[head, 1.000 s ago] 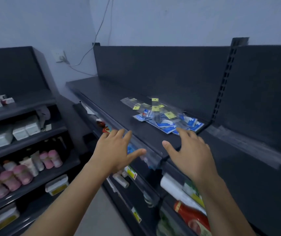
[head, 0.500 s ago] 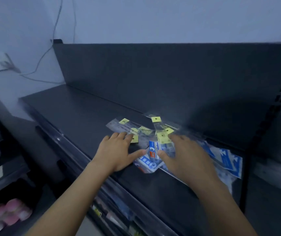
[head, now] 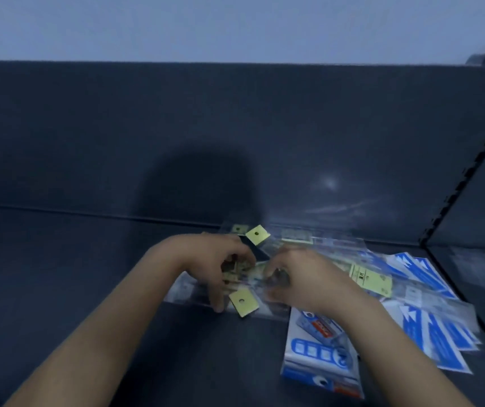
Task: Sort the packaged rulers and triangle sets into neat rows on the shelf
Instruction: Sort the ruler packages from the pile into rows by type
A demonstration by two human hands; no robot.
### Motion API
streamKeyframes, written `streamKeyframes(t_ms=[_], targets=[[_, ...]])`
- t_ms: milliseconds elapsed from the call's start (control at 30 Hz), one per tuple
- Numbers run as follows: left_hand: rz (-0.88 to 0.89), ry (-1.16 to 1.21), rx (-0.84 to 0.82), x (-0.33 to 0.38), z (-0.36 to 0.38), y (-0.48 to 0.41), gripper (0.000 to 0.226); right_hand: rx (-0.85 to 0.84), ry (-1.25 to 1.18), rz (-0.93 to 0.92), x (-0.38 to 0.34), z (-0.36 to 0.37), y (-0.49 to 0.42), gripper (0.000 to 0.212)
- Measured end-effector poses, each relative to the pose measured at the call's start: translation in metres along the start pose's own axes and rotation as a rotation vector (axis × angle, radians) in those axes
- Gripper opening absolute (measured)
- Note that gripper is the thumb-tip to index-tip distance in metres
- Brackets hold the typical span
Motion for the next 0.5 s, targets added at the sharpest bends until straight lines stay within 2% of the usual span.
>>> streamKeyframes(t_ms=[100,233,500], targets=[[0.059,0.113,0.061,-0.012,-0.001,-0.003,0.081,0.005,-0.085,-0.025,0.003,0.003,-0.013,0.031],[0.050,0.237,0.122,-0.028,-0.002,0.000,0.054,0.062,-0.143,-0.079,0.004,0.008,-0.023,0.035],[0.017,0.230,0.174,-0.054,-0.016,0.011,0.027,0.108,-0.088,-0.035,0.032,0.001,-0.007,0.041]])
Point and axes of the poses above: each hand's wrist, its own y-axis away from the middle knuckle, its own z-axis out of the palm, x = y × z, the point moved 4 cm from there along -y, towards the middle knuckle, and after that the axes turned 8 degrees about y, right-handed, at the moved point
